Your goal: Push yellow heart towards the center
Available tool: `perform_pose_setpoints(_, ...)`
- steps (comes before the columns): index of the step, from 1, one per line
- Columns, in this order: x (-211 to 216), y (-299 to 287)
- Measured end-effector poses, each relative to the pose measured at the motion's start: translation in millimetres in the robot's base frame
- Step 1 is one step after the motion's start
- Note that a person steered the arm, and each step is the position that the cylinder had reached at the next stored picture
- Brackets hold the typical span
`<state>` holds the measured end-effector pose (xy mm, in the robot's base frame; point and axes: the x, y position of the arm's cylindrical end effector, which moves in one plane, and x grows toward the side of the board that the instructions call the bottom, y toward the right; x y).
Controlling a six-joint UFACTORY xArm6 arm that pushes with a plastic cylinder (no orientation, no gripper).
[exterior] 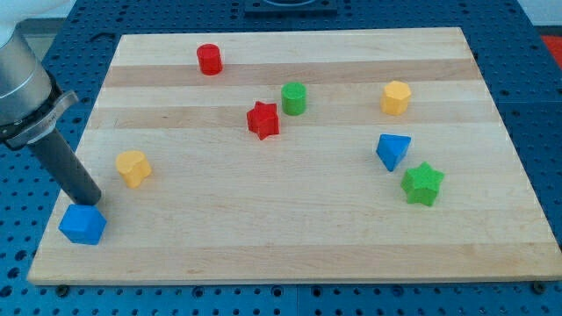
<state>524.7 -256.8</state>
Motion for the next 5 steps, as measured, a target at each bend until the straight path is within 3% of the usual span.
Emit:
perform_pose_setpoints(3, -7, 24)
perform_pose_setpoints(5, -43, 32)
